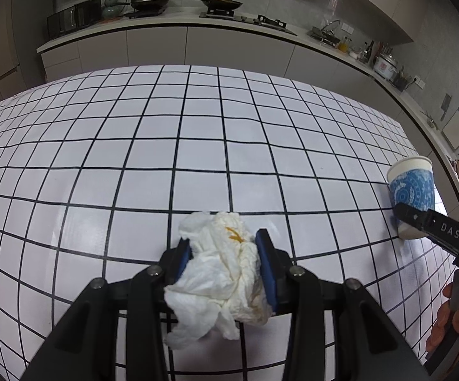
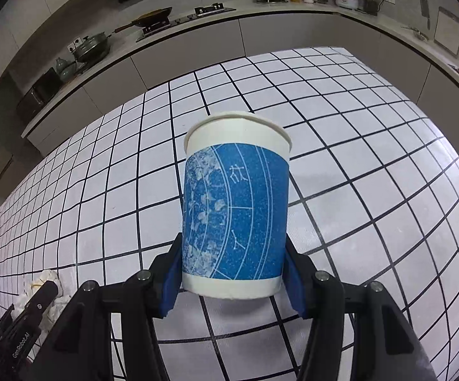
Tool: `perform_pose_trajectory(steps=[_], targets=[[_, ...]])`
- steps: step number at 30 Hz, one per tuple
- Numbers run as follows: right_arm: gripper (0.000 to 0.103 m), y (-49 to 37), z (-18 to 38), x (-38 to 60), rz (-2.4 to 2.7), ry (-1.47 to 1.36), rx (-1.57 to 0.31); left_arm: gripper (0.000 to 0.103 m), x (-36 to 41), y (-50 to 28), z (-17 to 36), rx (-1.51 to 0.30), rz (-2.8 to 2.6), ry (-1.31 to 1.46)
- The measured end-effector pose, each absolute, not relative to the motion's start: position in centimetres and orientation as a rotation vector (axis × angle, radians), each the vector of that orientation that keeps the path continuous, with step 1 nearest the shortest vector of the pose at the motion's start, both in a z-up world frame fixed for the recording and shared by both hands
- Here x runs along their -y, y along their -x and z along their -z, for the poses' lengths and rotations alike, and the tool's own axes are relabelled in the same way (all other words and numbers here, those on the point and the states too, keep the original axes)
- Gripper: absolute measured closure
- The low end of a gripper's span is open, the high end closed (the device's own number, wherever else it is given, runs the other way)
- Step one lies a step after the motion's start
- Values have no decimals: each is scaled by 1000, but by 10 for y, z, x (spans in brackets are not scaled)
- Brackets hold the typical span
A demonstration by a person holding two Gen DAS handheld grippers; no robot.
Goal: Collect trash
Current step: 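Carry the tissue and cup over the black bucket and open both tools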
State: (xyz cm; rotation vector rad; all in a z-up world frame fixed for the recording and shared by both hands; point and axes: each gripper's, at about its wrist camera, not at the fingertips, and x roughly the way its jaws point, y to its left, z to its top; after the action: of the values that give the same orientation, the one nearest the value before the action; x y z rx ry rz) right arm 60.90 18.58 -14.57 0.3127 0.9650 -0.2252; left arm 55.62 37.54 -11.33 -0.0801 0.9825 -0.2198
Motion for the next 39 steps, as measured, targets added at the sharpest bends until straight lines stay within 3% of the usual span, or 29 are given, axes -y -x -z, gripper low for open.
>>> perform_pose_trajectory(steps=[6, 13, 39], targets=[[44, -616, 147, -189, 212, -305, -979, 62, -374, -556, 115, -984, 218, 79], [35, -628, 147, -187, 220, -288, -982, 60, -374, -556, 117, -991, 217, 80], [42, -622, 136, -193, 193, -233, -933, 52, -349, -554, 123, -982, 148, 8]])
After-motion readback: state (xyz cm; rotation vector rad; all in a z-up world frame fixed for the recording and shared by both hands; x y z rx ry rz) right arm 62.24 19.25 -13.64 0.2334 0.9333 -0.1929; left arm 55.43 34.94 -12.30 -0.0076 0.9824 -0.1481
